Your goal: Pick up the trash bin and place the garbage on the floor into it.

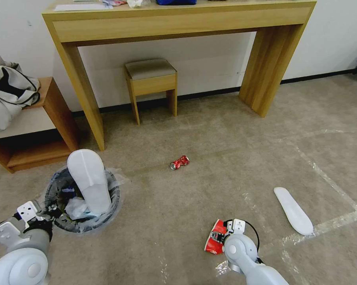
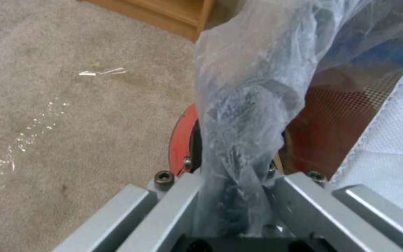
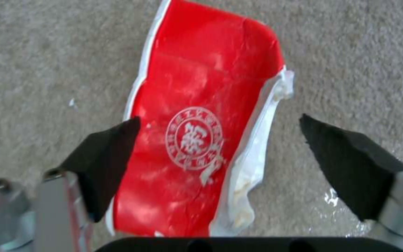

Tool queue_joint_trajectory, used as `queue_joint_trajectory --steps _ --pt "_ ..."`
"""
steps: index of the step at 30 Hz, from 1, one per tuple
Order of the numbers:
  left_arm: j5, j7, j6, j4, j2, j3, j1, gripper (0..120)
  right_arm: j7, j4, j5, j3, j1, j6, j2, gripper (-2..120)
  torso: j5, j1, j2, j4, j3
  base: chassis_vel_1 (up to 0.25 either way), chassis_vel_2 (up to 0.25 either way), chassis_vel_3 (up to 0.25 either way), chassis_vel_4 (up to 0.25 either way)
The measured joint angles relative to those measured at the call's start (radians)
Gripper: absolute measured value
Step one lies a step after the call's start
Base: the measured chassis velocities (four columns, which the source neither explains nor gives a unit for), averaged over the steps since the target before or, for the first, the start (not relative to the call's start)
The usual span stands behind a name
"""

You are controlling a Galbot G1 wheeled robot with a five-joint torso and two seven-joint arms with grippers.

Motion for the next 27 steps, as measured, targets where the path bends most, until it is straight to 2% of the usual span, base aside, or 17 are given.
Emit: queue_joint_trajectory --steps 3,9,11,14,16,17,19,21,22,23,27 --pt "0.0 0.0 -0.001 -0.004 0.0 -0.001 0.001 0 -0.006 -0.011 -0.004 0.003 -0.001 0.004 -0.001 73 0.0 0.0 0.0 -0.0001 0.0 0.0 0.0 0.0 0.0" --pt "-0.001 0.0 -0.001 -0.007 -0.001 -0.002 0.003 0 -0.013 -0.026 -0.011 0.005 -0.003 0.01 0.0 71 0.0 0.0 0.0 -0.0001 0.0 0.0 0.0 0.0 0.0" --pt "0.0 0.0 -0.001 -0.007 -0.006 -0.001 0.004 0 -0.018 -0.031 -0.016 0.004 -0.005 0.016 0.001 62 0.0 0.0 0.0 0.0 0.0 0.0 0.0 0.0 0.0" --pt "0.001 0.0 -0.001 -0.007 -0.008 0.0 0.004 0 -0.019 -0.032 -0.018 0.003 -0.006 0.018 0.001 60 0.0 0.0 0.0 -0.0001 0.0 0.0 0.0 0.0 0.0" --pt "0.002 0.0 -0.002 -0.008 -0.012 0.0 0.004 0 -0.022 -0.032 -0.02 0.001 -0.008 0.021 0.0 53 0.0 0.0 0.0 -0.0001 0.0 0.0 0.0 0.0 0.0" --pt "0.002 0.0 -0.002 -0.008 -0.012 0.0 0.004 0 -0.022 -0.032 -0.02 0.001 -0.008 0.021 0.0 53 0.0 0.0 0.0 -0.0001 0.0 0.0 0.0 0.0 0.0" --pt "0.004 0.0 -0.003 -0.008 -0.015 0.0 0.005 0 -0.026 -0.032 -0.024 -0.002 -0.008 0.025 -0.002 41 0.0 0.0 0.0 0.0 0.0 0.0 0.0 0.0 0.0" --pt "0.005 0.0 -0.003 -0.009 -0.016 0.0 0.006 0 -0.028 -0.034 -0.025 -0.004 -0.008 0.027 -0.003 37 0.0 0.0 0.0 0.0 0.0 0.0 0.0 0.0 0.0" --pt "0.007 0.0 -0.003 -0.01 -0.018 0.001 0.007 0 -0.03 -0.035 -0.027 -0.005 -0.008 0.03 -0.004 29 0.0 0.0 0.0 0.0 0.0 0.0 0.0 0.0 0.0" --pt "0.007 0.0 -0.003 -0.01 -0.018 0.001 0.007 0 -0.03 -0.035 -0.027 -0.005 -0.008 0.03 -0.004 29 0.0 0.0 0.0 0.0 0.0 0.0 0.0 0.0 0.0" --pt "0.011 0.0 -0.004 -0.012 -0.024 0.004 0.007 0 -0.039 -0.035 -0.037 -0.006 -0.012 0.039 -0.01 13 0.0001 0.0 0.0 0.0 0.0 0.0 0.0 0.0 0.0"
